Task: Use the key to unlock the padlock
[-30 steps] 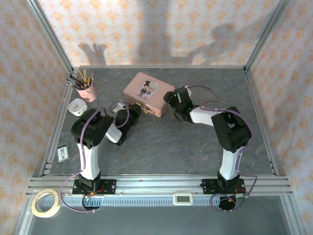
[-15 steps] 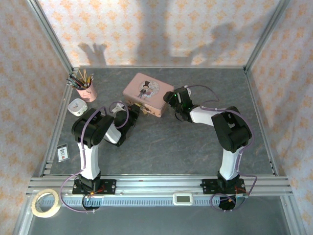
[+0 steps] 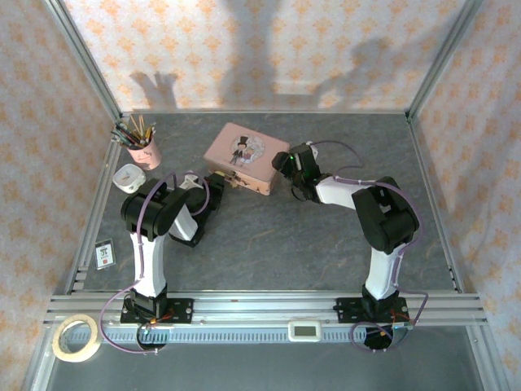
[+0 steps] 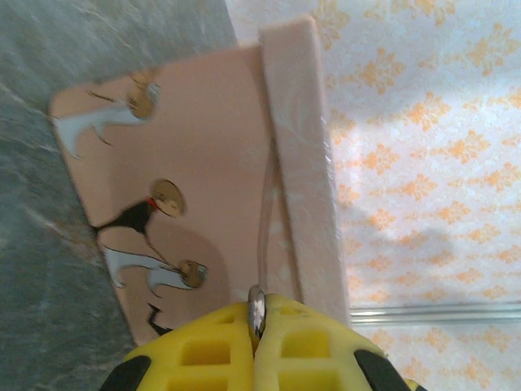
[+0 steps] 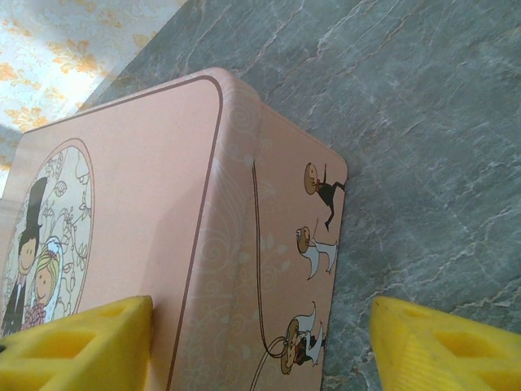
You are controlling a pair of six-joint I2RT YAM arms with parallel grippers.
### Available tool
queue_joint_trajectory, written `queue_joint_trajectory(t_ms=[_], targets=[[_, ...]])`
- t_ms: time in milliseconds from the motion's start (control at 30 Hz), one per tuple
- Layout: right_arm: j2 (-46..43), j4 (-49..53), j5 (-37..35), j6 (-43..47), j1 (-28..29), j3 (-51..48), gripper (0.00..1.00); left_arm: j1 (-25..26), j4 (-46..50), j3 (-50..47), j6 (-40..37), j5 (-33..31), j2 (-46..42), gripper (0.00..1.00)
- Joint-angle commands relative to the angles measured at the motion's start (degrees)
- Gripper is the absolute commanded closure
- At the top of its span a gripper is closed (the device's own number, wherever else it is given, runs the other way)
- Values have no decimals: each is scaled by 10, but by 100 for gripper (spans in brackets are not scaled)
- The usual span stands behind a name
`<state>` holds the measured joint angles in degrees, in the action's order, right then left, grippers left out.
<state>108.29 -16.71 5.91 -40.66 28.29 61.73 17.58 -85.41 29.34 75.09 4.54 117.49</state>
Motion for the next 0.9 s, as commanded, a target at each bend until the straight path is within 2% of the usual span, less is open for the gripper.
queue_joint_trajectory(t_ms=[0, 300, 467, 667, 767, 867], targets=[[17, 55, -38, 6, -11, 3, 32, -7, -28, -9, 12, -31, -9, 100], [4, 46, -25, 32, -11, 18, 30, -16, -25, -36, 0, -12, -58, 100], [-44, 16, -2, 82, -12, 7, 24, -16, 43, -54, -27, 33, -118, 100], [-110, 62, -25, 158, -12, -3, 9, -5, 222, -63, -108, 91, -220, 100], [-147, 84, -62, 194, -12, -26, 4, 27, 376, -36, -181, 108, -277, 100], [-186, 100, -122, 215, -14, -60, 0, 72, 526, -6, -250, 96, -326, 100]])
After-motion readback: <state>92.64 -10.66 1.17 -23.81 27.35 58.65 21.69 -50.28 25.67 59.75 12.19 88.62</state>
